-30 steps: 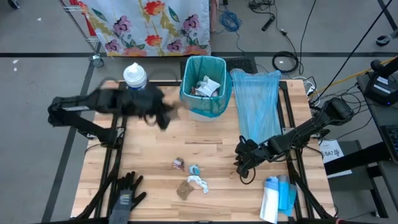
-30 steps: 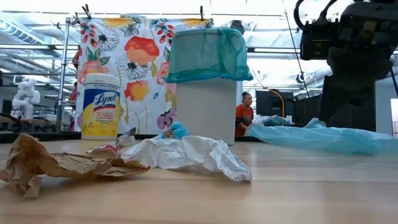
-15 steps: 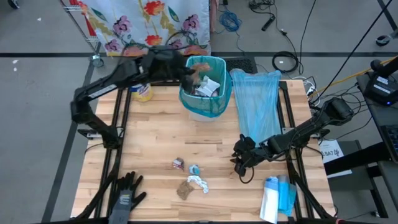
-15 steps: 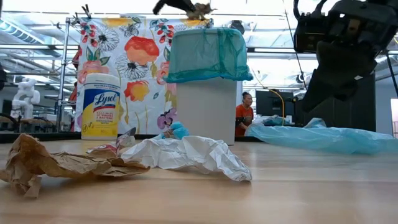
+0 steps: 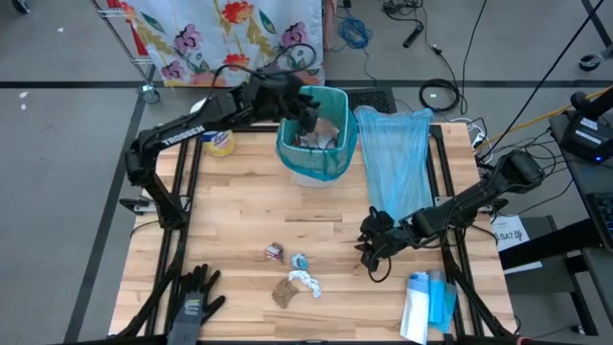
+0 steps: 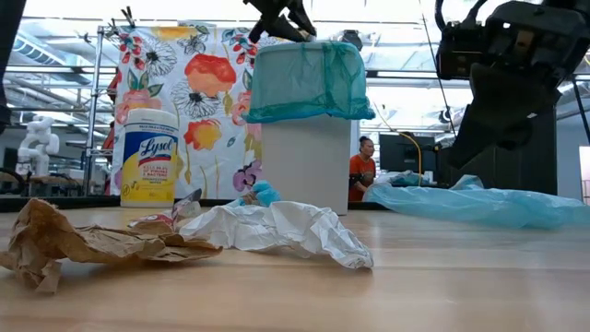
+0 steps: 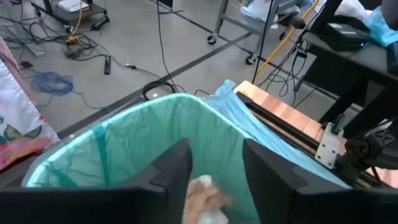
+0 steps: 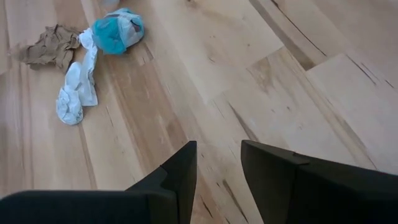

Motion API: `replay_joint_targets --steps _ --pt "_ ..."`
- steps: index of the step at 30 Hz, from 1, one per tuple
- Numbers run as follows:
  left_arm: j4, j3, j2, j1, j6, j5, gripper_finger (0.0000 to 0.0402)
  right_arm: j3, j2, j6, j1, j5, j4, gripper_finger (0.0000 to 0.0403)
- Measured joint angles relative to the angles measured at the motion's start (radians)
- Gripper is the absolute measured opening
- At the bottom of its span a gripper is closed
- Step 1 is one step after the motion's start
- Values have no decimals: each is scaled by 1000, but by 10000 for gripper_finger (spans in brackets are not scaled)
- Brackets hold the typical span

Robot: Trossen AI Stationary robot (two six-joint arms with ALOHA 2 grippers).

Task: Place trash/remove bag and relplace
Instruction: Put the top brown napkin into the trash bin, then put the red black paper piece into the trash bin

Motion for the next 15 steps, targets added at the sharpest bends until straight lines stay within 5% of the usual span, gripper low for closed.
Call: replay_joint_targets --steps 8,15 --pt "-87 0 -40 -4 -167 14 197 0 0 2 0 0 -32 116" --pt "-210 1 -127 -130 -87 -54 198 0 0 16 0 -1 -32 116"
